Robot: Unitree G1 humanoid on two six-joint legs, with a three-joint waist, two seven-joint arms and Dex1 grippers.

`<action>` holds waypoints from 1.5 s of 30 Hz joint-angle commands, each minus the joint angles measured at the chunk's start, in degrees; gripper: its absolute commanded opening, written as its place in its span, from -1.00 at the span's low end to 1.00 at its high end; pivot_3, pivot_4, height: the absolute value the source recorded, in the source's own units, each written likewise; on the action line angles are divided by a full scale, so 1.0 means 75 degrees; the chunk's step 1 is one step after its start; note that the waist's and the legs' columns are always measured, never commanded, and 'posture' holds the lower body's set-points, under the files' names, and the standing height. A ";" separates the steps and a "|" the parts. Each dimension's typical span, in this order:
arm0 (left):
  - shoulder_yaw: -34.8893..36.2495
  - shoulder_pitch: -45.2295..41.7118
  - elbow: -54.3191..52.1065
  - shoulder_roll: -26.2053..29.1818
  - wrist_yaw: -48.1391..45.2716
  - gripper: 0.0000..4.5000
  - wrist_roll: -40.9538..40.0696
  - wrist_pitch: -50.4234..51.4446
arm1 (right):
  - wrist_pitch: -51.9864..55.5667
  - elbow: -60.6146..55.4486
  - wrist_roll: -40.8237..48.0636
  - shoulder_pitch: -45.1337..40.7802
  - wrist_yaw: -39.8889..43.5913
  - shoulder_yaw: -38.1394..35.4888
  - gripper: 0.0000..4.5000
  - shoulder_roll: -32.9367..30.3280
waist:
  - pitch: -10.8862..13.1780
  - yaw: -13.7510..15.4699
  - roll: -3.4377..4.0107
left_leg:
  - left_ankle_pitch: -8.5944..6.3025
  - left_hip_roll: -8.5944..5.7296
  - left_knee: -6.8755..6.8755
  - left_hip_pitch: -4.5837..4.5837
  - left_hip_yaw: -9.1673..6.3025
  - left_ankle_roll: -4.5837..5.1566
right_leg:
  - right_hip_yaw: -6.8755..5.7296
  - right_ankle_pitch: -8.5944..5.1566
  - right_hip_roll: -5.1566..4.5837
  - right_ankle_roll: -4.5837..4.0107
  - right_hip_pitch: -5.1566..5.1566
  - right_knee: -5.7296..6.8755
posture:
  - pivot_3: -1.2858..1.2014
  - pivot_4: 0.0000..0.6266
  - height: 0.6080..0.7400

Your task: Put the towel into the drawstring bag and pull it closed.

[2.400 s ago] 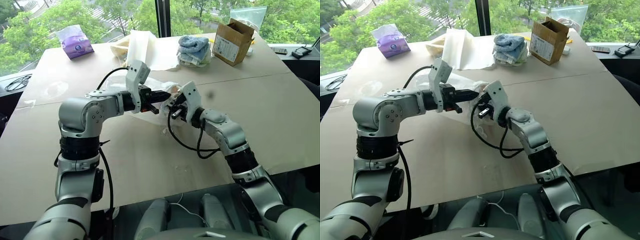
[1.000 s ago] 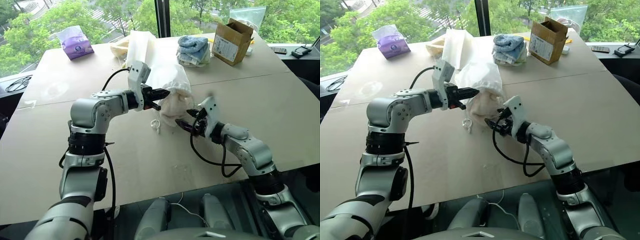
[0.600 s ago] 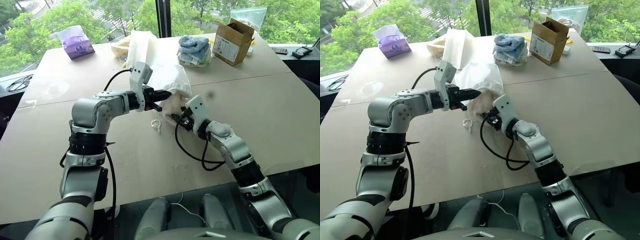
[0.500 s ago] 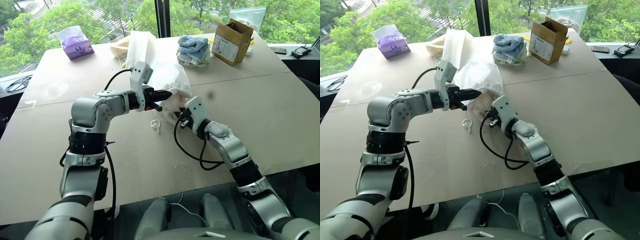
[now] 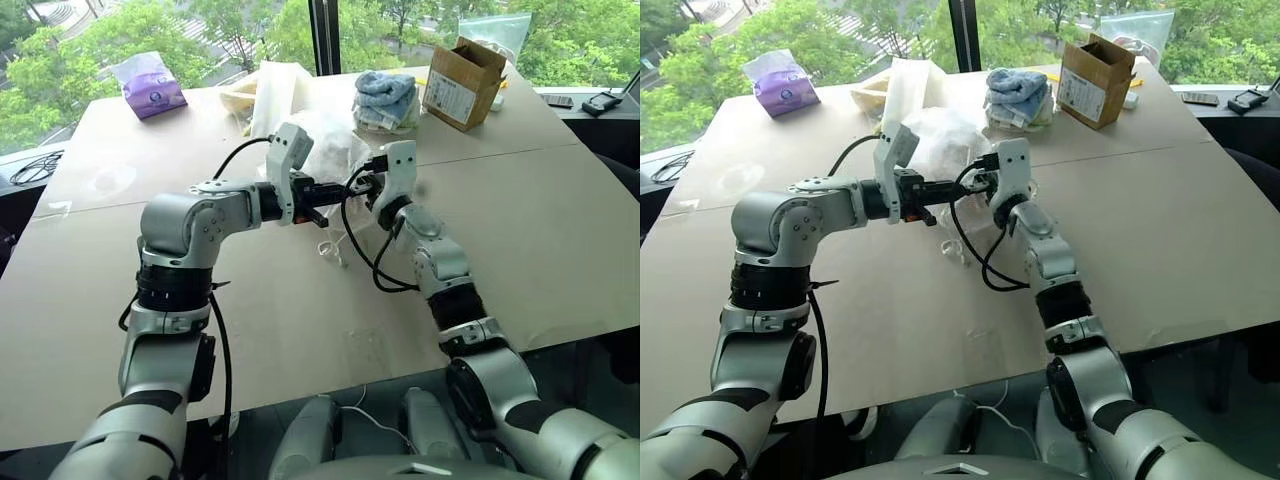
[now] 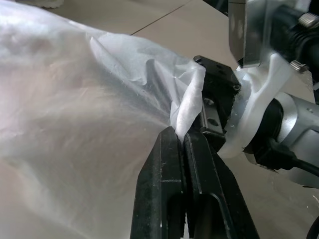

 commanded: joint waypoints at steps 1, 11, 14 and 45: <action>0.0137 -0.0181 -0.0020 0.0042 0.0001 -1.00 0.0029 -0.0263 | 0.0337 -0.0354 -0.0003 0.0074 0.0788 0.0374 -0.68 -0.0205 | 0.0001 -0.0008 0.0001 | 0.0000 0.0000 0.0000 0.0000 0.0000 0.0000 | 0.0000 0.0000 0.0000 0.0000 -0.0001 0.0000 | 0.03 -0.52 1.00; 0.0201 -0.0229 0.0470 -0.0170 0.0278 -1.00 0.0323 -0.0812 | 0.1825 -0.5024 0.0164 0.2779 0.2418 0.1438 0.51 -0.2175 | 0.0001 0.0056 0.0001 | -0.0001 -0.0002 0.0001 -0.0007 -0.0003 0.0001 | -0.0004 0.0000 -0.0002 0.0001 0.0000 -0.0004 | 0.03 -0.52 1.00; 0.0180 -0.0224 0.0508 -0.0181 0.0265 -1.00 0.0334 -0.0874 | 0.1779 -0.6110 0.0047 0.3463 0.2791 0.1668 0.51 -0.2909 | 0.0001 0.0043 0.0000 | -0.0001 -0.0004 0.0004 -0.0010 -0.0001 0.0002 | -0.0003 0.0000 -0.0002 0.0001 0.0000 -0.0005 | 0.03 -0.52 1.00; -0.0018 -0.0334 0.0672 -0.0101 -0.0017 -1.00 0.0571 -0.1003 | 0.0903 -0.3513 -0.0976 0.2461 0.0557 0.0789 0.51 -0.1854 | 0.0002 0.0031 -0.0002 | 0.0000 -0.0002 -0.0001 0.0002 0.0006 0.0000 | 0.0013 0.0000 0.0000 0.0001 -0.0001 0.0000 | 0.03 -0.52 1.00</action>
